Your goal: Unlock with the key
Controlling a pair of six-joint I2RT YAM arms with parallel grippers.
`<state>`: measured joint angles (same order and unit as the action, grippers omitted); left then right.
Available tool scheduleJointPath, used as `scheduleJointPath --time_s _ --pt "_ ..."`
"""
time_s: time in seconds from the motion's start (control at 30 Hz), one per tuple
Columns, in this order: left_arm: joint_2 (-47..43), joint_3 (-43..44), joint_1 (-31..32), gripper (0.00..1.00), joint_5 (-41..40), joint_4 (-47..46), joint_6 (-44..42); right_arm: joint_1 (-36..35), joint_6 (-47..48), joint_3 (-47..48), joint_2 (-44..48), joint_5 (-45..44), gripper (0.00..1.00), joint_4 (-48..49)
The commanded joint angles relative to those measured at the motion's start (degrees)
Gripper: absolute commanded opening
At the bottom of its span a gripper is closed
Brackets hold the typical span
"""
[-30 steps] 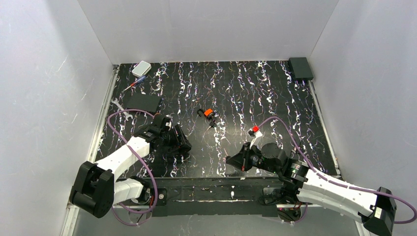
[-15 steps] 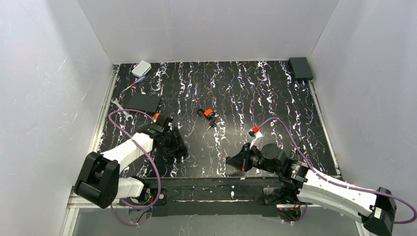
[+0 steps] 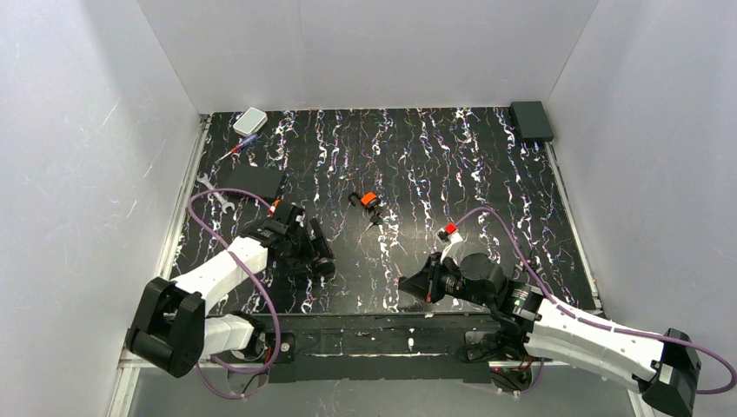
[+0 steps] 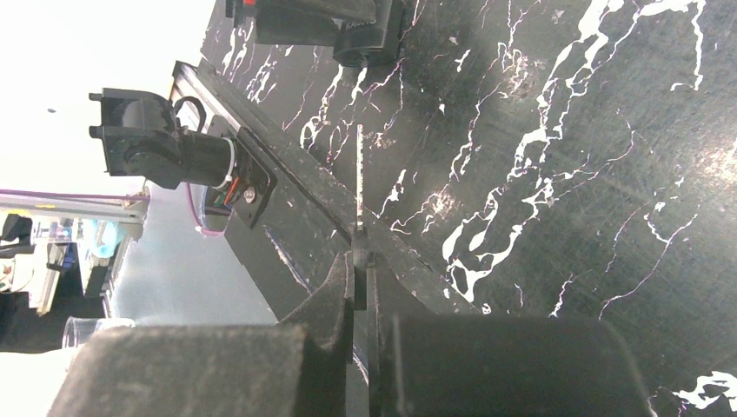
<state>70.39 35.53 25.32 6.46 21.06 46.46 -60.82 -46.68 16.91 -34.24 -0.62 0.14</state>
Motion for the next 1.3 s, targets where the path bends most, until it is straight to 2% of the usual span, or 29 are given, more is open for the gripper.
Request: scheduleJointPath --time_s 0.0,0.17,0.3,0.37,0.43,0.5,0.53,0.6,0.8,1.0,1.27 --pt "-5.49 2.75 0.28 0.84 -0.2 1.69 -1.68 0.07 0.29 0.48 -0.21 0.25 0.01 3.19" --pt "-16.03 2.57 1.73 0.8 1.99 0.06 -1.85 0.08 -0.45 -0.58 -0.09 4.67 0.01 8.95" --pt "-23.91 -0.97 3.54 0.74 8.21 -8.48 0.44 0.0 -3.28 -2.81 -1.24 8.29 0.01 21.62" --pt "-25.76 -2.46 4.36 0.73 11.2 -12.11 1.18 0.0 -3.98 -2.28 -2.74 9.03 0.01 24.58" --pt "-26.13 -3.29 4.87 0.7 11.69 -12.93 0.7 0.0 -3.04 -0.38 -4.14 8.87 0.01 23.87" --pt "-25.5 -3.04 5.08 0.68 8.48 -9.5 0.31 0.0 -1.63 1.61 -5.67 8.1 0.01 20.94" --pt "-24.95 -2.75 5.09 0.69 6.71 -6.36 0.12 0.0 -0.99 2.58 -6.29 7.49 0.01 19.15" --pt "-23.71 -2.81 5.15 0.72 6.59 -5.73 0.27 0.0 -0.12 3.81 -7.54 7.09 0.01 16.65" --pt "-21.33 -2.48 10.1 0.72 8.0 -10.89 3.39 0.0 -1.81 3.22 -10.43 8.46 0.01 21.99" --pt "-20.85 -5.33 14.93 0.64 10.93 -23.86 8.82 0.0 -1.14 5.76 -13.96 8.61 0.01 23.01" --pt "-21.0 -5.56 18.29 0.54 9.14 -25.19 8.74 0.0 -2.33 6.47 -16.52 9.87 0.01 26.06"
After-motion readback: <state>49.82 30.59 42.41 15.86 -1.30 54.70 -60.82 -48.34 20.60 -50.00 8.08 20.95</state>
